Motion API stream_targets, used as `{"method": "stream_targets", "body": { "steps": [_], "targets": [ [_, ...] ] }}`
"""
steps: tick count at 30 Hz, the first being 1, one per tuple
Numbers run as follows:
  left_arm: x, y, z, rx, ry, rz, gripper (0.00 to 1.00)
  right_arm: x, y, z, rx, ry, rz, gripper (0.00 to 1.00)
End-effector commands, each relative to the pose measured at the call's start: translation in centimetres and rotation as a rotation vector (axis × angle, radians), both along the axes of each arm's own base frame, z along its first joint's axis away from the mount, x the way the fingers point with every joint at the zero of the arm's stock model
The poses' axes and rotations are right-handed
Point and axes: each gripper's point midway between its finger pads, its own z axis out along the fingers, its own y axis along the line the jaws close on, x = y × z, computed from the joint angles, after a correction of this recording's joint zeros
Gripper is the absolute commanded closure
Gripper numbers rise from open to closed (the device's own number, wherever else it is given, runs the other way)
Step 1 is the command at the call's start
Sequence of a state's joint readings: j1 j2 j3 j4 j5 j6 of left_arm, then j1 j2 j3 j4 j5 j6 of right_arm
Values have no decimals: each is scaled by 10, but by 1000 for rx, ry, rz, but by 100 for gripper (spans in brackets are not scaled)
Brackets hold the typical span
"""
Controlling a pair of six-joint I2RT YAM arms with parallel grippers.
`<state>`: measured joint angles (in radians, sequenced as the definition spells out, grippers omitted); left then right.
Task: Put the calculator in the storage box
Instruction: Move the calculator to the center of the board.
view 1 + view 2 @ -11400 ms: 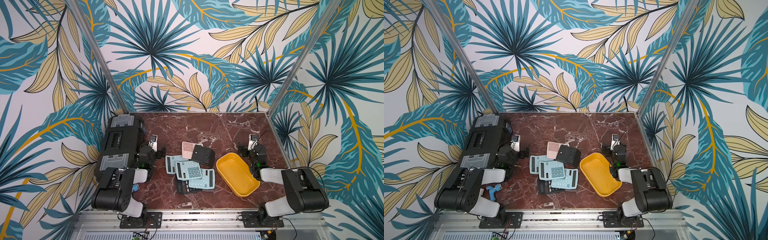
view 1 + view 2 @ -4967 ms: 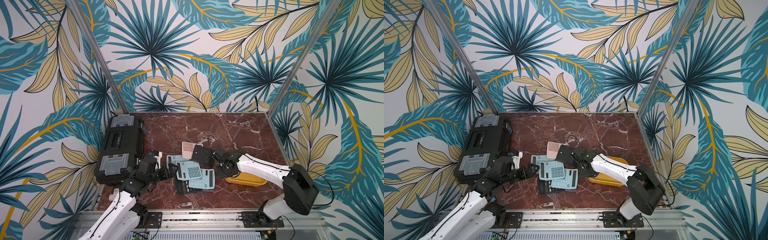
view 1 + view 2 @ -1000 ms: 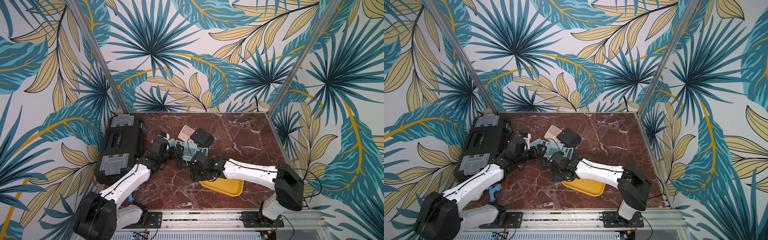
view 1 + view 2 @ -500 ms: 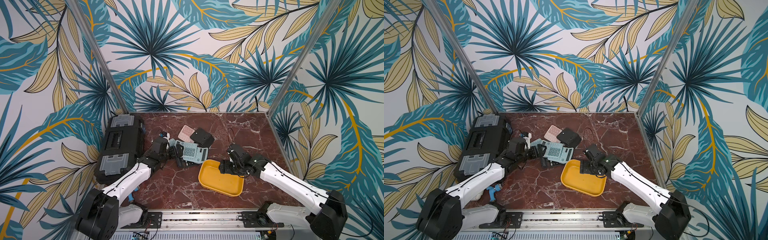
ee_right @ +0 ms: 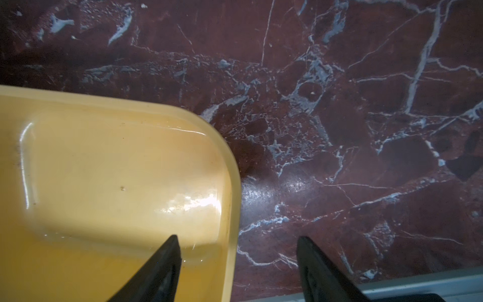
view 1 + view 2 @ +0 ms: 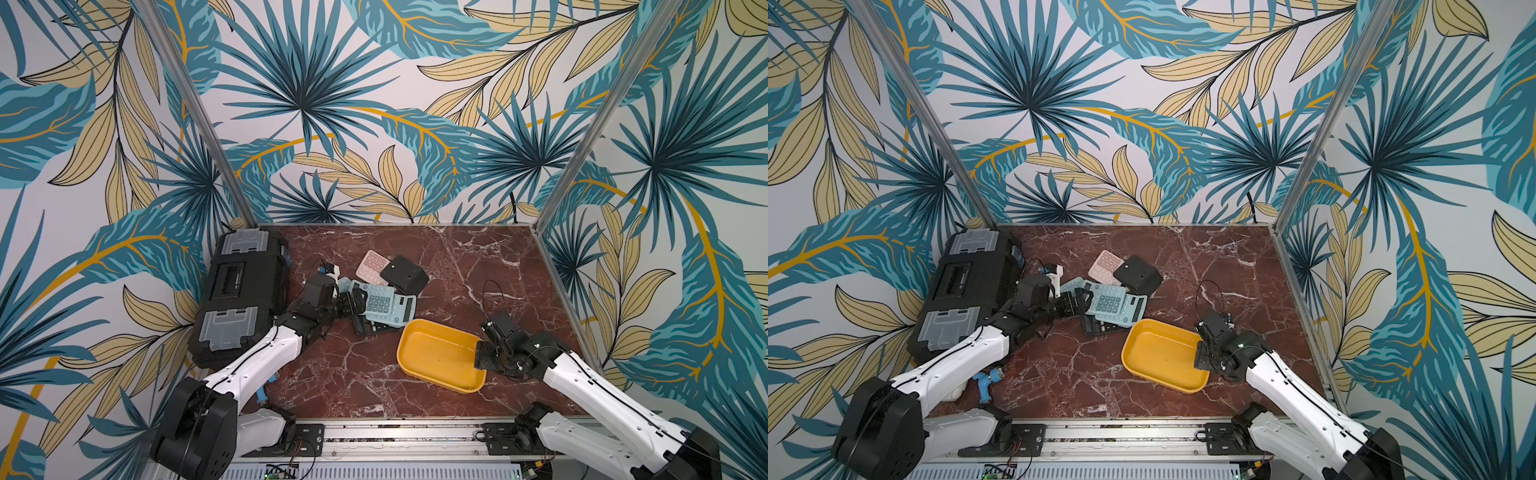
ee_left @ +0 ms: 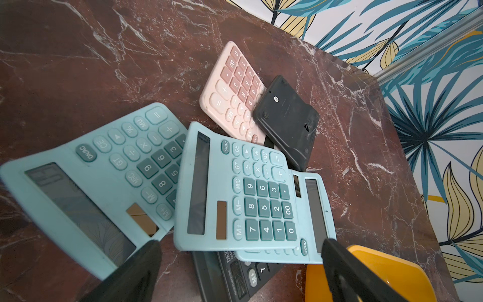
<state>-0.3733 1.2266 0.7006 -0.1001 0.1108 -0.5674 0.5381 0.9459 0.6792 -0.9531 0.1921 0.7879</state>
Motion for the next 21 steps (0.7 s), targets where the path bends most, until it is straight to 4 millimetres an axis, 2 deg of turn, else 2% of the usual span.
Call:
{"method": "stream_targets", "body": {
  "steps": [1, 7, 12, 21],
  "targets": [
    [0, 6, 3, 17, -33, 12, 0, 0, 1, -8, -11, 15, 20, 32],
    [2, 14, 1, 49, -38, 45, 0, 13, 19, -20, 10, 45, 114, 42],
    [6, 17, -6, 31, -11, 58, 0, 25, 27, -28, -21, 74, 172, 50],
    [13, 19, -26, -67, 86, 33, 0, 54, 49, -22, -10, 43, 270, 52]
  ]
}}
